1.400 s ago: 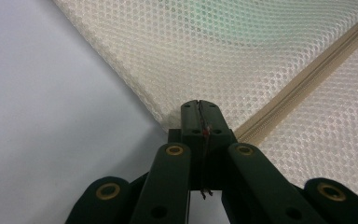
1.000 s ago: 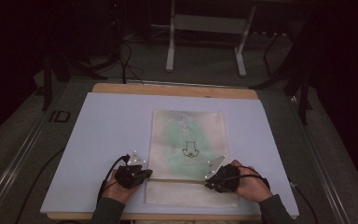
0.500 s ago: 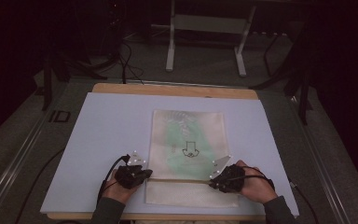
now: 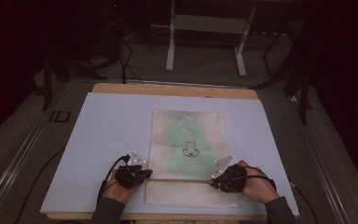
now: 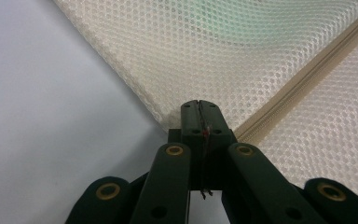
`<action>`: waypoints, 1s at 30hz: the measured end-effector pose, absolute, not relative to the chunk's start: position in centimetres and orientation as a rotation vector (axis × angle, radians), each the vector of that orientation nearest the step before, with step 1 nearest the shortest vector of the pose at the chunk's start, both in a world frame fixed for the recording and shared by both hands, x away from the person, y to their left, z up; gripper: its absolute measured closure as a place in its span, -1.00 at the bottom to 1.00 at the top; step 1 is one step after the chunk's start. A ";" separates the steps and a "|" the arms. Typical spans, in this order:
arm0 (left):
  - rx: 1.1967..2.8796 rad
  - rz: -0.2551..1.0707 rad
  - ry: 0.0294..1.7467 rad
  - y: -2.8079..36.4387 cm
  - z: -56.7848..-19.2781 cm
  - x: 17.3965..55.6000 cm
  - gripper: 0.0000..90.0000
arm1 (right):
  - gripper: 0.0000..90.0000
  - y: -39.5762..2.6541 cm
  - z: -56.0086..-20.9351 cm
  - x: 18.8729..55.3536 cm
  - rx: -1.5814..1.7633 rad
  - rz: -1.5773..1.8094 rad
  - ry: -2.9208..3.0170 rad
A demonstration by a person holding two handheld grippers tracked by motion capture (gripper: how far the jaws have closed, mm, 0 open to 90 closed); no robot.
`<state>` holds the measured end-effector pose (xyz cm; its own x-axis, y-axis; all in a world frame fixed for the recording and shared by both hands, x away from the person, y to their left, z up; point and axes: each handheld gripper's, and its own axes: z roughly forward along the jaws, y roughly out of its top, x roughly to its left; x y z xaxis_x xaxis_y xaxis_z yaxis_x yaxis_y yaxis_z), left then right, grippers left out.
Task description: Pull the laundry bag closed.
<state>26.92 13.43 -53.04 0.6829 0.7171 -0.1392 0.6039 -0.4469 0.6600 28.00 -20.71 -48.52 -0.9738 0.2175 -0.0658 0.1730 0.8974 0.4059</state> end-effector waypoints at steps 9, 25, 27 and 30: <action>2.193 0.208 1.008 13.4 -53.0 26.9 0.99 | 0.83 -21.5 -48.6 28.1 0.324 0.635 2.949; 2.193 0.210 1.010 13.4 -53.0 26.9 0.99 | 0.83 -22.8 -48.6 28.0 0.370 0.660 2.936; 2.192 0.209 1.011 13.4 -53.0 26.9 0.99 | 0.83 -22.9 -48.6 28.0 0.373 0.653 2.933; 2.193 0.210 1.010 13.4 -53.0 26.9 0.99 | 0.83 -23.5 -48.7 28.0 0.393 0.669 2.930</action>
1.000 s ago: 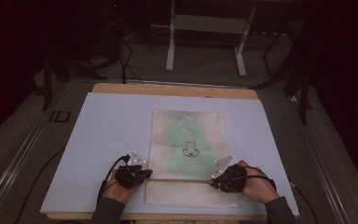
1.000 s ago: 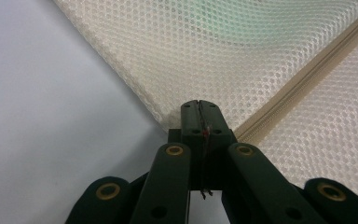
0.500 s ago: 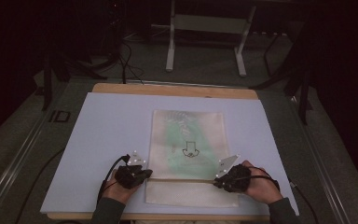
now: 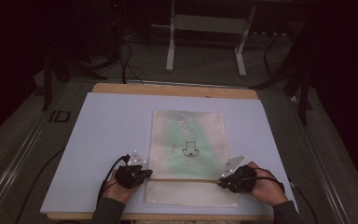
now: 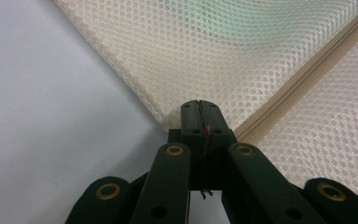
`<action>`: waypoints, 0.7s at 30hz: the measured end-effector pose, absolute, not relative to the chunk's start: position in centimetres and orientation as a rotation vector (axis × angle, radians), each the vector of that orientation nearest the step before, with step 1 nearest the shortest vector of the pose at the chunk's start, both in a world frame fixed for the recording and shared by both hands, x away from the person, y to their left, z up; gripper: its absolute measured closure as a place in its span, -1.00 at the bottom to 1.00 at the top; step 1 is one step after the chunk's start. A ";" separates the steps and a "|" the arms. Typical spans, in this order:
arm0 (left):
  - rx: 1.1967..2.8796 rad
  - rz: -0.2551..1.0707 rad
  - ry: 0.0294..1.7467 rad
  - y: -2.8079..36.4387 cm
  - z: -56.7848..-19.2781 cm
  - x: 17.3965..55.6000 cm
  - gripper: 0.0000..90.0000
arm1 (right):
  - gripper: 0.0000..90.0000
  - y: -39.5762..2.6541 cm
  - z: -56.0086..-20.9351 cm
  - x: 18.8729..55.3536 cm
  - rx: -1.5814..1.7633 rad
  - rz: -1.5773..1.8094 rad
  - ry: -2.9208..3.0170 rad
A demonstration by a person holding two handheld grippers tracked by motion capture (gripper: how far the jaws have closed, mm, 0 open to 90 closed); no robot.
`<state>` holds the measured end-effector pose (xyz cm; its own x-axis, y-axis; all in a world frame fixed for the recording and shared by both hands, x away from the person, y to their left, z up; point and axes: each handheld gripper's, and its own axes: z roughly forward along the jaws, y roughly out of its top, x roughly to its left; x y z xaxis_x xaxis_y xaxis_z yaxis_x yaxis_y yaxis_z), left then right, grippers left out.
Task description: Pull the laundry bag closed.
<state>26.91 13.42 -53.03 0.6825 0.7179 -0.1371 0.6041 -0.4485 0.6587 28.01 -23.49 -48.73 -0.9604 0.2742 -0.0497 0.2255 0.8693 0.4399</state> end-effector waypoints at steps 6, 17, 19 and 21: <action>2.196 0.212 1.008 13.4 -53.0 26.9 0.99 | 0.83 -24.1 -48.7 28.0 0.409 0.675 2.921; 2.196 0.213 1.008 13.4 -53.0 26.9 0.99 | 0.82 -25.3 -48.6 27.9 0.460 0.701 2.907; 2.196 0.214 1.008 13.4 -53.0 26.9 0.99 | 0.82 -25.4 -48.6 27.9 0.468 0.696 2.904; 2.196 0.213 1.008 13.4 -53.0 26.9 0.99 | 0.82 -25.6 -48.6 27.9 0.472 0.694 2.903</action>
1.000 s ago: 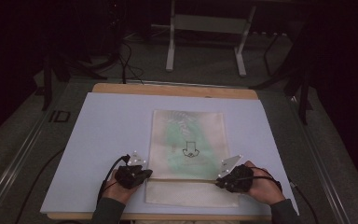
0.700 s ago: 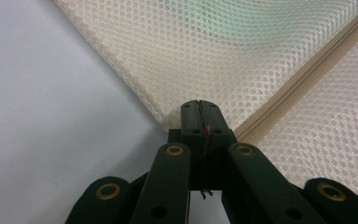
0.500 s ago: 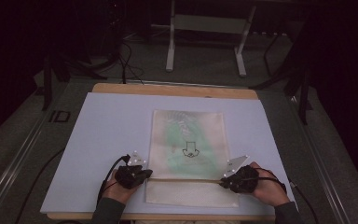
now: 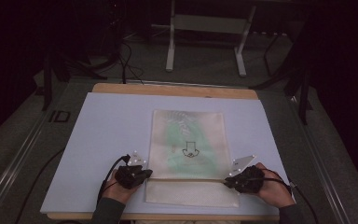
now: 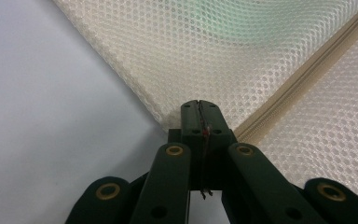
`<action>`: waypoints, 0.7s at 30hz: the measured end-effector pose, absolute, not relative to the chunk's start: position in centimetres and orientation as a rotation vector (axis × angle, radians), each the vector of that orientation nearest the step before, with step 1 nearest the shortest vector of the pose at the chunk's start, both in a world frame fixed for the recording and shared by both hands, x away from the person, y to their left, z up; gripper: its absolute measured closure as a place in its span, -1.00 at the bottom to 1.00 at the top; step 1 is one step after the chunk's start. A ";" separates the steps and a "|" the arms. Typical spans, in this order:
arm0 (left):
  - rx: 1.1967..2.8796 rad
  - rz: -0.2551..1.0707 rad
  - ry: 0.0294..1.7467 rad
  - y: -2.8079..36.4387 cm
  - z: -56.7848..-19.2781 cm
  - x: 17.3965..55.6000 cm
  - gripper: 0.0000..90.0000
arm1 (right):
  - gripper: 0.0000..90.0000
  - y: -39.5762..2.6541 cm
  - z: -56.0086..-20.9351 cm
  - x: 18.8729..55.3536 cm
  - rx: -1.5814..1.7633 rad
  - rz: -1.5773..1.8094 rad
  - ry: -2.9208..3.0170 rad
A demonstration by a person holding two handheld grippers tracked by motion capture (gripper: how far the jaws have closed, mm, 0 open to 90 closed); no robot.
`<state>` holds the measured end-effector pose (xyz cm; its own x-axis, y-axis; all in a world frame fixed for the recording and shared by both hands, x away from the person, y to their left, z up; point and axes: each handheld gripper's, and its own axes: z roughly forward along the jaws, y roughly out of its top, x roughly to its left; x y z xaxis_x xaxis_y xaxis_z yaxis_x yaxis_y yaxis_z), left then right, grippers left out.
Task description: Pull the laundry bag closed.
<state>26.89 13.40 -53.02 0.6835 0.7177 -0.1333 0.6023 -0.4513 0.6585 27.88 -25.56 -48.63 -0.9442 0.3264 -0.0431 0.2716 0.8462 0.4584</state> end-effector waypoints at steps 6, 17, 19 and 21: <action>2.196 0.212 1.007 13.4 -53.0 26.9 0.99 | 0.82 -26.1 -48.7 27.9 0.492 0.709 2.895; 2.198 0.210 1.006 13.4 -53.0 26.9 0.99 | 0.82 -27.4 -48.7 27.8 0.546 0.735 2.885; 2.199 0.211 1.005 13.4 -53.0 26.9 0.99 | 0.82 -27.5 -48.7 27.8 0.551 0.732 2.887; 2.202 0.212 1.004 13.4 -53.0 26.9 0.99 | 0.82 -27.6 -48.7 27.8 0.558 0.733 2.887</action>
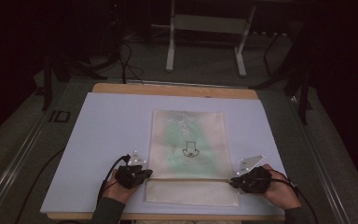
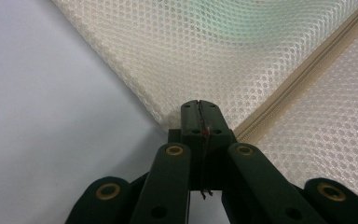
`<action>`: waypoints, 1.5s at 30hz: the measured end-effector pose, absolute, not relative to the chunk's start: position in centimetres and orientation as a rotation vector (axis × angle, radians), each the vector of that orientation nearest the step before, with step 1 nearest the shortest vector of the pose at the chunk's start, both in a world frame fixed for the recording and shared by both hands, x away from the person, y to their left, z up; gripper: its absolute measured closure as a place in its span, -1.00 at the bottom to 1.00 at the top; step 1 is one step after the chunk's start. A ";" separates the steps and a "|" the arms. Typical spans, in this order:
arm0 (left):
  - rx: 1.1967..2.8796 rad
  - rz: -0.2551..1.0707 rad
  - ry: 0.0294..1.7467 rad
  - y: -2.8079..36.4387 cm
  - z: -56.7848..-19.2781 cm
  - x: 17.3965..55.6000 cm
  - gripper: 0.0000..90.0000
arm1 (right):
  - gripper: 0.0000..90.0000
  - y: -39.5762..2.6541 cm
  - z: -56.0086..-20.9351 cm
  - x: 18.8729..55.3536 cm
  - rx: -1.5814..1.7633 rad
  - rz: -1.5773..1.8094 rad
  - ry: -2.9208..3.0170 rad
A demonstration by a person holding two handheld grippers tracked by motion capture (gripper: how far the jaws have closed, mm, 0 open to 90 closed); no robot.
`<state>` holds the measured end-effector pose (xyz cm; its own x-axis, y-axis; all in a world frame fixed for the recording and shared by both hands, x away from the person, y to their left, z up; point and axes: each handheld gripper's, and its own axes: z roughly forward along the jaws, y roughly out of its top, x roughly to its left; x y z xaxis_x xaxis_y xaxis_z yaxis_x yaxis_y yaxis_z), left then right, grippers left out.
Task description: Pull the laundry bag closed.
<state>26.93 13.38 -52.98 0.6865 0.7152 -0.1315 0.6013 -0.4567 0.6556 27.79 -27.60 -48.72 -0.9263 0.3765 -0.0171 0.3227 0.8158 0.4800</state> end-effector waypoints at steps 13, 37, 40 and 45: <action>2.201 0.211 1.007 13.4 -53.0 26.9 0.99 | 1.00 -30.3 -49.3 27.6 0.673 0.680 2.840; 2.102 0.326 0.994 14.2 -51.9 26.2 0.90 | 0.70 -31.3 -49.0 28.2 0.732 0.833 2.751; 2.082 0.350 1.004 14.7 -51.7 26.2 0.90 | 0.59 -31.7 -48.9 28.3 0.767 0.856 2.704; 2.065 0.404 1.050 15.5 -51.8 26.4 0.88 | 0.42 -32.6 -48.9 28.6 0.831 0.917 2.616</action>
<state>26.38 15.47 -51.76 0.6102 0.7899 -0.0606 0.5459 -0.3639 0.7547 28.58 -32.56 -48.95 -0.8069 0.5891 -0.0425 0.4336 0.6397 0.6347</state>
